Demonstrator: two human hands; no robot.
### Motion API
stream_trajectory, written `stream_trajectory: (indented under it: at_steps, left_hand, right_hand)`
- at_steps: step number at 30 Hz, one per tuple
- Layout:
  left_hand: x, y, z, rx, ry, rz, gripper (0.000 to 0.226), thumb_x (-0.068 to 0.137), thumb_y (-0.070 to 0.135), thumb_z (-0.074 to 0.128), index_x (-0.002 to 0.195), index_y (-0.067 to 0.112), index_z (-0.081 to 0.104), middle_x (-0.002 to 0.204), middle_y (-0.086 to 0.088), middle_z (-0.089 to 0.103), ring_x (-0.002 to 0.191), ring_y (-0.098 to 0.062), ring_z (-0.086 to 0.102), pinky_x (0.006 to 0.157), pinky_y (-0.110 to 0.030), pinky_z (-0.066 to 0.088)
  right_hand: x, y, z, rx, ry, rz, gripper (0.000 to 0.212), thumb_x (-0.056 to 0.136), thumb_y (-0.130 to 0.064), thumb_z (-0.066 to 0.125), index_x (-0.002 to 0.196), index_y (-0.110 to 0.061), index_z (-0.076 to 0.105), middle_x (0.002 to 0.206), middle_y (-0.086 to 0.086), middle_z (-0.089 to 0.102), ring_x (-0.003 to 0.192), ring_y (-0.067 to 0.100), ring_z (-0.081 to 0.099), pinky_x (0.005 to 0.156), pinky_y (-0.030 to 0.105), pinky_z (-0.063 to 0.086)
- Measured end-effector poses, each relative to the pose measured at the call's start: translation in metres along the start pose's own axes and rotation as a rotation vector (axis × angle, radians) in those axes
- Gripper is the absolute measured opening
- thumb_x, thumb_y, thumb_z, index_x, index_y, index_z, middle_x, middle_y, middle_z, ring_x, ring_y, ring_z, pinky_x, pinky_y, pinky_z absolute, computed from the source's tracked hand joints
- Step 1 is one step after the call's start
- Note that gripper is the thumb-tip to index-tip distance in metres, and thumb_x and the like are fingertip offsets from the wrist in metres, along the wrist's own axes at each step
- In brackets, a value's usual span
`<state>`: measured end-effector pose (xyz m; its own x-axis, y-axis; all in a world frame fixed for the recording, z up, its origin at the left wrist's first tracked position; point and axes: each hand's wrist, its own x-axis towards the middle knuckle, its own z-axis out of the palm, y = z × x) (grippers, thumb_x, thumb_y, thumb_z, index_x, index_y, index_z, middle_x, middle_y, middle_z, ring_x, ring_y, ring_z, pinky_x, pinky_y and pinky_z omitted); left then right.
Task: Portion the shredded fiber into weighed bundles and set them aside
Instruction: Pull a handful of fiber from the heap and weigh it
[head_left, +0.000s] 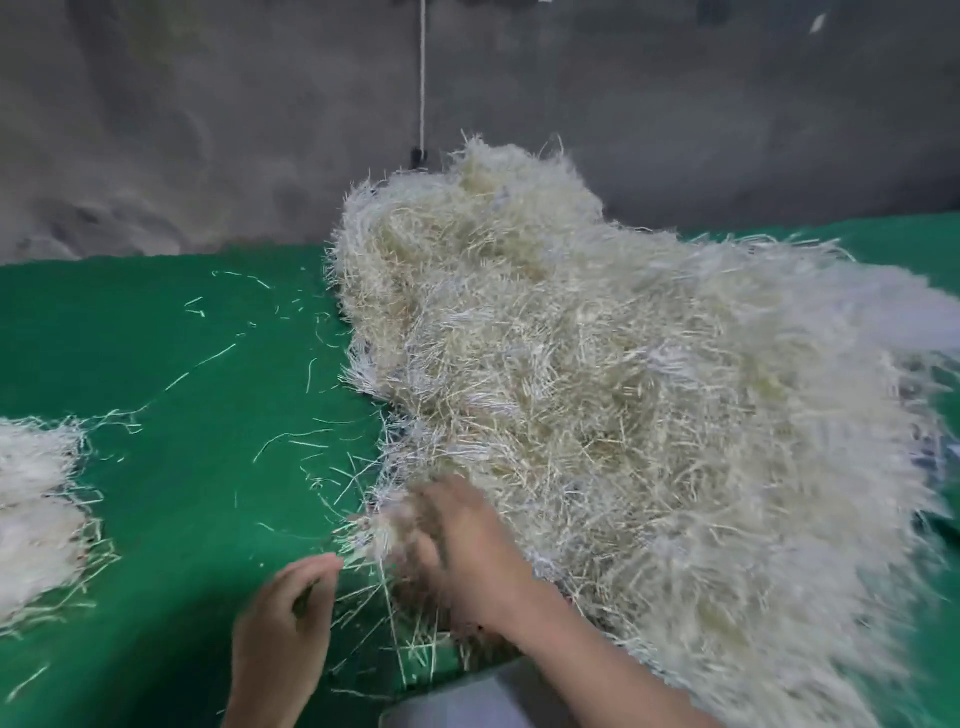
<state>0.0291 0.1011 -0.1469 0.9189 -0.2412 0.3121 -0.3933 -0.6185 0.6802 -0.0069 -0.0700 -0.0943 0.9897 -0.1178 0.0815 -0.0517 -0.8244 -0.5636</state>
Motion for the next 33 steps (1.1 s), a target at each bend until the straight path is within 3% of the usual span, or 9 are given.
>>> stream_trajectory:
  at_steps: [9, 15, 19, 21, 24, 27, 29, 31, 33]
  left_hand:
    - [0.008, 0.139, 0.060, -0.277, -0.118, -0.035, 0.021, 0.090, 0.006, 0.057, 0.101, 0.020, 0.068, 0.070, 0.009, 0.067, 0.051, -0.015, 0.056, 0.044, -0.038, 0.050]
    - [0.034, 0.220, 0.079, -0.457, -0.036, -0.119, 0.029, 0.090, 0.013, 0.056, 0.110, 0.034, 0.057, 0.097, 0.016, 0.061, 0.075, 0.005, 0.060, 0.056, -0.008, 0.048]
    - [0.046, 0.261, 0.088, -0.522, -0.032, -0.091, 0.057, 0.081, 0.013, 0.068, 0.130, 0.032, 0.045, 0.129, 0.012, 0.048, 0.112, -0.002, 0.050, 0.060, 0.006, 0.038]
    - [0.049, 0.270, 0.092, -0.483, -0.160, -0.066, 0.103, 0.065, 0.022, 0.080, 0.143, 0.048, 0.019, 0.148, 0.023, 0.020, 0.132, -0.002, 0.026, 0.089, -0.003, 0.039]
    - [0.054, 0.284, 0.095, -0.353, -0.288, -0.022, 0.143, 0.045, 0.033, 0.088, 0.130, 0.065, -0.022, 0.146, 0.036, -0.017, 0.137, 0.006, -0.007, 0.111, -0.028, 0.009]
    - [0.073, 0.306, 0.102, -0.391, -0.338, -0.026, 0.151, 0.047, 0.032, 0.090, 0.128, 0.056, -0.035, 0.155, 0.011, -0.010, 0.139, -0.004, 0.018, 0.109, -0.023, 0.026]
    - [0.087, 0.318, 0.105, -0.479, -0.378, -0.087, 0.118, 0.066, 0.016, 0.083, 0.150, 0.012, 0.000, 0.137, -0.023, 0.041, 0.096, -0.001, 0.061, 0.073, -0.009, 0.051]
    - [0.097, 0.322, 0.108, -0.589, -0.314, -0.137, 0.020, 0.085, -0.004, 0.059, 0.104, -0.001, 0.055, 0.084, -0.011, 0.056, 0.059, -0.003, 0.059, 0.048, -0.011, 0.047]
    - [0.107, 0.323, 0.111, -0.560, -0.200, -0.264, 0.025, 0.088, -0.007, 0.051, 0.072, 0.013, 0.053, 0.075, -0.005, 0.051, 0.061, -0.010, 0.052, 0.053, -0.016, 0.044]
  right_hand:
    - [-0.043, 0.077, -0.145, -0.239, 0.503, 0.018, 0.064, 0.086, -0.024, 0.064, 0.143, -0.025, 0.035, 0.153, 0.006, 0.022, 0.141, 0.024, 0.018, 0.117, 0.041, 0.010]
    - [-0.020, 0.134, -0.194, -0.289, 0.288, 0.224, 0.133, 0.066, -0.039, 0.081, 0.131, -0.054, -0.035, 0.143, -0.003, -0.042, 0.137, 0.030, -0.024, 0.108, 0.053, -0.005]
    - [-0.014, 0.152, -0.189, -0.219, 0.128, 0.252, 0.104, 0.075, 0.005, 0.065, 0.144, -0.047, 0.006, 0.155, 0.015, 0.004, 0.142, 0.036, 0.014, 0.108, 0.049, 0.031]
    - [-0.013, 0.157, -0.194, -0.169, 0.236, 0.135, 0.077, 0.079, 0.014, 0.052, 0.138, -0.032, 0.034, 0.139, 0.016, 0.039, 0.128, 0.032, 0.042, 0.102, 0.040, 0.043]
    - [-0.003, 0.139, -0.221, 0.019, 0.453, -0.081, 0.068, 0.081, 0.012, 0.053, 0.134, -0.028, 0.042, 0.136, 0.006, 0.048, 0.121, 0.019, 0.046, 0.103, 0.032, 0.040]
    - [0.004, 0.102, -0.251, 0.265, 0.412, -0.246, 0.077, 0.072, 0.011, 0.063, 0.135, -0.026, 0.038, 0.138, -0.001, 0.045, 0.123, 0.012, 0.043, 0.096, 0.012, 0.029]
    - [0.007, 0.086, -0.266, 0.334, 0.282, -0.308, 0.078, 0.072, 0.011, 0.065, 0.135, -0.026, 0.038, 0.137, -0.001, 0.046, 0.125, 0.015, 0.044, 0.094, 0.007, 0.031]
    - [0.008, 0.082, -0.279, 0.269, 0.111, -0.328, 0.079, 0.074, 0.004, 0.068, 0.139, -0.025, 0.034, 0.132, -0.003, 0.049, 0.119, 0.016, 0.050, 0.089, 0.008, 0.038]
    - [0.004, 0.089, -0.290, 0.145, 0.047, -0.306, 0.082, 0.076, -0.009, 0.073, 0.143, -0.026, 0.030, 0.137, -0.004, 0.047, 0.110, 0.007, 0.051, 0.092, 0.019, 0.041]
